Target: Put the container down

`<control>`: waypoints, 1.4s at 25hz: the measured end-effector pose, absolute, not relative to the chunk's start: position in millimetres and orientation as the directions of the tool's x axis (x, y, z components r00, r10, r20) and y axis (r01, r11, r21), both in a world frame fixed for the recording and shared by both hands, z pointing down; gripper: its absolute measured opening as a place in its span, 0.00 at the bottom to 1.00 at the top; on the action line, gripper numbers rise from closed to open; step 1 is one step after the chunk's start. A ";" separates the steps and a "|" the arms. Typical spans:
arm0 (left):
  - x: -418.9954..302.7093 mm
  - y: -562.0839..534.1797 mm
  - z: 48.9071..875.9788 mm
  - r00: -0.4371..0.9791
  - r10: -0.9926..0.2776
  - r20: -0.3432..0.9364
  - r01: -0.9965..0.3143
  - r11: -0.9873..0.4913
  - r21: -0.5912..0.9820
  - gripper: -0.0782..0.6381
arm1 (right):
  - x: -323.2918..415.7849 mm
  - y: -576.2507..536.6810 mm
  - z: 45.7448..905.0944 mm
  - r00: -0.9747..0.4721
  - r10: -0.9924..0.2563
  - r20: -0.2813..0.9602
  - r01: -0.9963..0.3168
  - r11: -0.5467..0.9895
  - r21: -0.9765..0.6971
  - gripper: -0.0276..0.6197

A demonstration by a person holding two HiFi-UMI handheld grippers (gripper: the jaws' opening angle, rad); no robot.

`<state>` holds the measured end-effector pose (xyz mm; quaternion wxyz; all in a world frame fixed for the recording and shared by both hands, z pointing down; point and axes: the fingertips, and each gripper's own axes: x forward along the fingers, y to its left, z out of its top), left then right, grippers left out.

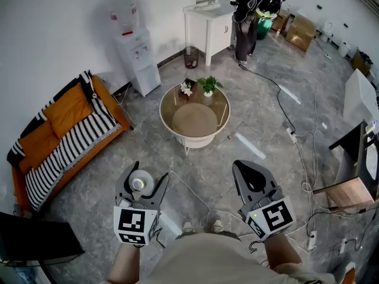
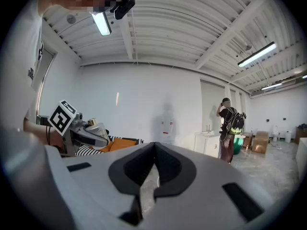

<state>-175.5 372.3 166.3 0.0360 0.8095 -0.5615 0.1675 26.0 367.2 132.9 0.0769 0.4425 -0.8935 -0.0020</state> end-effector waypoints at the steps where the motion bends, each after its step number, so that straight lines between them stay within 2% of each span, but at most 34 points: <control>1: -169.3 374.9 166.7 0.313 -0.895 0.318 -0.923 -0.366 -0.122 0.58 | 33.5 369.1 132.5 -0.593 -0.793 0.141 -0.793 0.606 0.071 0.04; 8: -123.7 384.6 151.0 0.335 -0.889 0.312 -0.929 -0.368 -0.050 0.58 | 77.7 368.8 124.5 -0.618 -0.777 0.119 -0.784 0.620 -0.020 0.04; 16: -76.9 383.3 150.6 0.333 -0.888 0.316 -0.924 -0.375 -0.080 0.58 | 120.3 366.1 122.0 -0.612 -0.784 0.099 -0.788 0.615 0.000 0.04; 21: -56.2 382.0 158.2 0.346 -0.877 0.334 -0.930 -0.367 0.000 0.58 | 142.0 366.2 126.8 -0.621 -0.778 0.093 -0.782 0.623 -0.014 0.04; 26: -33.2 384.0 166.7 0.318 -0.881 0.351 -0.936 -0.350 -0.030 0.58 | 167.2 370.3 128.7 -0.636 -0.770 0.059 -0.772 0.636 -0.027 0.04; 35: -5.2 375.7 166.5 0.296 -0.892 0.342 -0.937 -0.340 -0.076 0.58 | 190.7 359.1 144.3 -0.653 -0.753 0.084 -0.757 0.653 -0.033 0.04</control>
